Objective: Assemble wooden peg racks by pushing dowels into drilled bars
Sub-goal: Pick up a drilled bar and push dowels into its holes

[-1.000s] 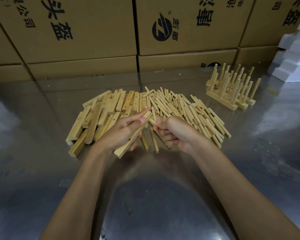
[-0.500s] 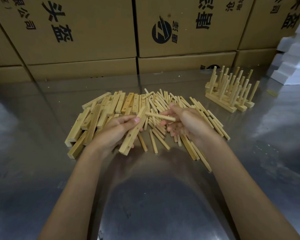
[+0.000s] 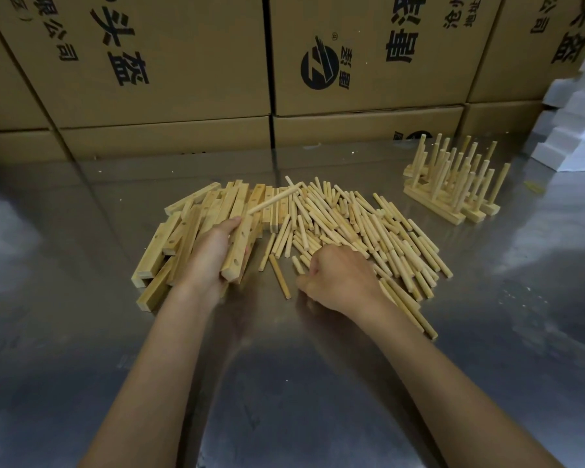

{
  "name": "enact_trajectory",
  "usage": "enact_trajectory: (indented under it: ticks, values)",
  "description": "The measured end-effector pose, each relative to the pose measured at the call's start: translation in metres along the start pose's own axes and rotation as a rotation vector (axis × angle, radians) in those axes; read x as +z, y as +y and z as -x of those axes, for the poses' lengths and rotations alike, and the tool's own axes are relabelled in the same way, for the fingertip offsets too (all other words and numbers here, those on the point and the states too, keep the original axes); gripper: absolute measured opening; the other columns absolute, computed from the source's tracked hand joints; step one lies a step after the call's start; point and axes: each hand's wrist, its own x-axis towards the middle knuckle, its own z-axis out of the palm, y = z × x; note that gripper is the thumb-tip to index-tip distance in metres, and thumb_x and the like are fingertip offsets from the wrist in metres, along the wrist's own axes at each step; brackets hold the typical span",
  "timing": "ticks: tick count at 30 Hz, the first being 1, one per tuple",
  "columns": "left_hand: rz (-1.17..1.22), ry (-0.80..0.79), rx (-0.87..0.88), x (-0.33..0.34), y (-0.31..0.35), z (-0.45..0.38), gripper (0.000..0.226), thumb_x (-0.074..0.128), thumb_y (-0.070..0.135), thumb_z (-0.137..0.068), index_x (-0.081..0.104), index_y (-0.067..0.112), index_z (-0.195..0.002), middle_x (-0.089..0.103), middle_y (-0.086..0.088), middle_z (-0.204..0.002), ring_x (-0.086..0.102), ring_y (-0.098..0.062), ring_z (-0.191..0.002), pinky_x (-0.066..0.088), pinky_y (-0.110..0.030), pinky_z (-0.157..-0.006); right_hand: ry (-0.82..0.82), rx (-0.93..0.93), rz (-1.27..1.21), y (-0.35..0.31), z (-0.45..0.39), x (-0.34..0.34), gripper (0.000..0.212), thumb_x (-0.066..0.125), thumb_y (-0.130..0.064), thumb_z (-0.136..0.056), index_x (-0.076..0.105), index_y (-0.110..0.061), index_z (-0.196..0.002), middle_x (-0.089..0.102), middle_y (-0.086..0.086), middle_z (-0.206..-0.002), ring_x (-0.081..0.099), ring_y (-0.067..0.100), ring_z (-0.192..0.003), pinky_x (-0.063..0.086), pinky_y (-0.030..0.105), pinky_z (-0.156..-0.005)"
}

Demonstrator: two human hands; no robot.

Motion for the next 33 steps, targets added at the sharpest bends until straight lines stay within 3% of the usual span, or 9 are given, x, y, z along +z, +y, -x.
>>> enact_trajectory:
  ticks: [4, 7, 13, 20, 23, 26, 29, 31, 33]
  values:
    - [-0.017, 0.004, -0.016, -0.001, -0.001, -0.003, 0.024, 0.057, 0.040, -0.099, 0.067, 0.018, -0.095, 0.058, 0.002, -0.066, 0.050, -0.009, -0.048, 0.036, -0.021, -0.040, -0.099, 0.101, -0.619, 0.003, -0.004, -0.018, 0.022, 0.069, -0.022, -0.084, 0.071, -0.008, -0.067, 0.068, 0.000, -0.055, 0.057, 0.009, -0.047, 0.048, 0.024, -0.048]
    - [-0.028, 0.017, -0.020, -0.001, -0.002, -0.004, 0.026, 0.058, 0.041, -0.098, 0.067, 0.019, -0.091, 0.059, 0.002, -0.062, 0.051, -0.011, -0.051, 0.035, -0.026, -0.047, -0.241, 0.099, -1.063, 0.003, -0.003, -0.030, 0.010, 0.068, -0.011, -0.090, 0.068, -0.001, -0.092, 0.076, 0.016, -0.080, 0.072, 0.020, -0.065, 0.054, 0.022, -0.049]
    - [-0.099, -0.072, 0.024, 0.004, -0.001, 0.003, 0.029, 0.056, 0.043, -0.099, 0.067, 0.020, -0.085, 0.057, 0.003, -0.057, 0.050, -0.012, -0.049, 0.033, -0.028, -0.051, -0.280, 0.020, -1.382, 0.000, 0.000, -0.030, 0.013, 0.072, 0.003, -0.085, 0.060, -0.001, -0.088, 0.074, 0.023, -0.096, 0.075, 0.027, -0.089, 0.060, 0.023, -0.069]
    - [-0.157, -0.153, 0.084, 0.018, 0.000, 0.016, 0.022, 0.055, 0.037, -0.101, 0.068, 0.024, -0.089, 0.061, 0.009, -0.055, 0.055, -0.006, -0.049, 0.038, -0.022, -0.048, 0.061, -0.040, -0.945, -0.010, -0.004, -0.007, 0.016, 0.070, -0.002, -0.087, 0.071, -0.014, -0.096, 0.073, -0.001, -0.083, 0.068, 0.006, -0.077, 0.055, 0.026, -0.078]
    - [-0.165, -0.154, 0.112, 0.018, 0.000, 0.015, 0.021, 0.053, 0.036, -0.102, 0.066, 0.025, -0.089, 0.060, 0.010, -0.053, 0.054, -0.007, -0.049, 0.037, -0.023, -0.050, 0.127, -0.117, -0.868, -0.011, -0.003, -0.004, 0.016, 0.071, -0.009, -0.088, 0.075, -0.022, -0.096, 0.072, -0.002, -0.081, 0.062, 0.005, -0.071, 0.050, 0.020, -0.070]
    - [-0.192, -0.133, 0.122, 0.016, -0.001, 0.012, 0.020, 0.054, 0.038, -0.101, 0.068, 0.025, -0.098, 0.061, 0.011, -0.056, 0.055, -0.012, -0.060, 0.036, -0.028, -0.056, 0.172, -0.219, -0.760, -0.011, 0.000, -0.004, 0.015, 0.069, -0.016, -0.090, 0.076, -0.028, -0.098, 0.073, -0.003, -0.090, 0.064, 0.007, -0.083, 0.048, 0.021, -0.076]
    - [-0.246, -0.150, 0.152, 0.015, -0.004, 0.011, 0.024, 0.055, 0.040, -0.100, 0.070, 0.027, -0.113, 0.069, 0.014, -0.072, 0.060, -0.013, -0.076, 0.046, -0.031, -0.063, 0.209, -0.338, -0.601, -0.011, 0.004, -0.007, 0.019, 0.066, -0.014, -0.092, 0.075, -0.026, -0.105, 0.070, -0.012, -0.107, 0.062, 0.003, -0.104, 0.051, 0.026, -0.092]
    - [-0.264, -0.148, 0.165, 0.014, -0.004, 0.010, 0.030, 0.057, 0.042, -0.099, 0.069, 0.026, -0.120, 0.068, 0.009, -0.094, 0.060, -0.015, -0.091, 0.053, -0.040, -0.081, 0.227, -0.403, -0.463, -0.010, 0.004, -0.010, 0.026, 0.065, -0.010, -0.091, 0.074, -0.026, -0.109, 0.068, -0.012, -0.106, 0.060, 0.005, -0.101, 0.051, 0.029, -0.089]
    - [-0.272, -0.140, 0.194, 0.014, -0.003, 0.010, 0.025, 0.057, 0.040, -0.099, 0.070, 0.025, -0.115, 0.066, 0.006, -0.095, 0.060, -0.014, -0.087, 0.052, -0.034, -0.072, 0.240, -0.452, -0.340, -0.011, 0.005, -0.008, 0.030, 0.064, -0.006, -0.090, 0.073, -0.022, -0.113, 0.067, -0.010, -0.101, 0.060, 0.008, -0.096, 0.051, 0.031, -0.085]
